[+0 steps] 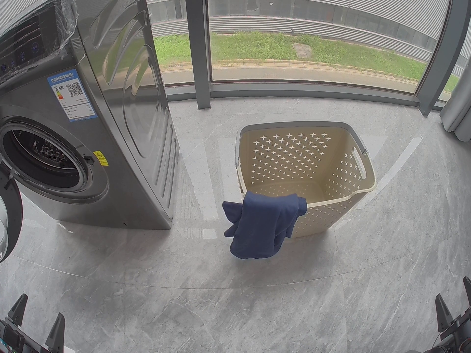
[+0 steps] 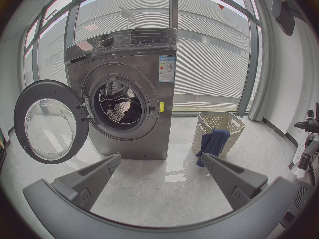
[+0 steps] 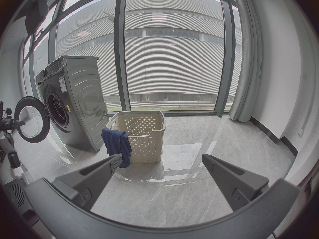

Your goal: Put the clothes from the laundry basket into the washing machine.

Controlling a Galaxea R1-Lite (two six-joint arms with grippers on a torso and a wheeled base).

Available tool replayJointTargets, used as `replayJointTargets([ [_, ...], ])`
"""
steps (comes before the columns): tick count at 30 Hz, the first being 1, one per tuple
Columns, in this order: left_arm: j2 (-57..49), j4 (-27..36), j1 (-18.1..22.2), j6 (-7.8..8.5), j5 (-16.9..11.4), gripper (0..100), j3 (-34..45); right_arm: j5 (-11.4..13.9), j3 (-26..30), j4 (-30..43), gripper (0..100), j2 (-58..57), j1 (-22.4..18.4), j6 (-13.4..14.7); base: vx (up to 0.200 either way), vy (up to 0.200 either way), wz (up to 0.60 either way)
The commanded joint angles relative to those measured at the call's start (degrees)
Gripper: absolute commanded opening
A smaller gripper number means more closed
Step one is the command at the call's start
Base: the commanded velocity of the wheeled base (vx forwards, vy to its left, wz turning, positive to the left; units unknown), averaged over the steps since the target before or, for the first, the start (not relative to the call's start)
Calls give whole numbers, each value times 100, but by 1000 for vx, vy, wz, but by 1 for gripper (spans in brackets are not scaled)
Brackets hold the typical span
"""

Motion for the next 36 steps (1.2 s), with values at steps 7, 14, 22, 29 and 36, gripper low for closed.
replayJointTargets([
  [7, -93, -1, -2, 40, -8, 100, 92, -7, 101, 0, 100, -81, -8, 7, 0, -57, 0],
  [14, -93, -1, -2, 40, -8, 100, 92, -7, 101, 0, 100, -81, -8, -2, 0, 0, 0],
  [22, -93, -1, -11, 40, -26, 100, 92, -42, 101, 0, 100, -90, -8, 16, 125, 75, 0],
  [29, -93, -1, -11, 23, -26, 100, 92, 28, -918, -114, 100, 121, 9, 130, 29, 0, 0],
  [36, -93, -1, -11, 32, -17, 100, 92, 793, -997, -105, 100, 2265, 9, 165, 0, 0, 0],
])
